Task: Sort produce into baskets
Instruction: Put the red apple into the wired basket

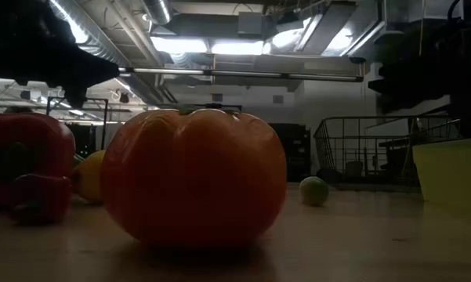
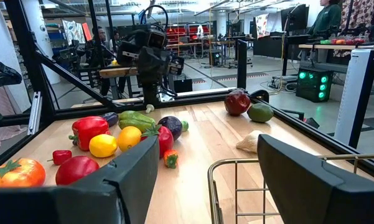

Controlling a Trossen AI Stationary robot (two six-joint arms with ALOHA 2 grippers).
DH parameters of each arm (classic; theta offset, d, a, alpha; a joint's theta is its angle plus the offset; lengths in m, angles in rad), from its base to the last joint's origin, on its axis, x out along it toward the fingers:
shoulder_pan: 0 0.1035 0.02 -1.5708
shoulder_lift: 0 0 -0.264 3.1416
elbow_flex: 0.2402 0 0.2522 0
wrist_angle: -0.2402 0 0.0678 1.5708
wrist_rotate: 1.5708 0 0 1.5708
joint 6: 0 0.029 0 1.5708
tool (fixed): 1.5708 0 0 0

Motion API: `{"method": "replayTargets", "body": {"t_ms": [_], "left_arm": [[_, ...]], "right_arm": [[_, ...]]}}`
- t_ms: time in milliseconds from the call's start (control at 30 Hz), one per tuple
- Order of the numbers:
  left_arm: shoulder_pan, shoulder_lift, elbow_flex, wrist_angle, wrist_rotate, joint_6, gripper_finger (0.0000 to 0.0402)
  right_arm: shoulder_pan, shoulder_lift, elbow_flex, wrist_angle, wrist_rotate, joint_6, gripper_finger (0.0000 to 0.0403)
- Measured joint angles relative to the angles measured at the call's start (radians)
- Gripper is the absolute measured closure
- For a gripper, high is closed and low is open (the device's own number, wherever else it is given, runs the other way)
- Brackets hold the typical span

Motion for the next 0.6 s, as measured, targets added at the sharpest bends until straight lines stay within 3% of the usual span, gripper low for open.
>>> {"method": "replayTargets", "body": {"t_ms": [167, 367, 500, 600], "left_arm": [[0.001, 0.0, 0.0, 0.016, -0.119, -0.001, 0.026], [0.001, 0.0, 0.0, 0.029, -0.168, -0.09, 0.0183], [0.001, 0.0, 0.0, 0.1, -0.174, -0.11, 0.0159], [0.001, 0.0, 0.0, 0.204, -0.175, -0.027, 0.0156]], "right_arm": [[0.0, 0.0, 0.0, 0.0, 0.0, 0.0, 0.0134], [0.0, 0.0, 0.0, 0.0, 0.0, 0.0, 0.0134], [0.0, 0.0, 0.0, 0.0, 0.0, 0.0, 0.0134], [0.0, 0.0, 0.0, 0.0, 0.0, 0.0, 0.0134]]}}
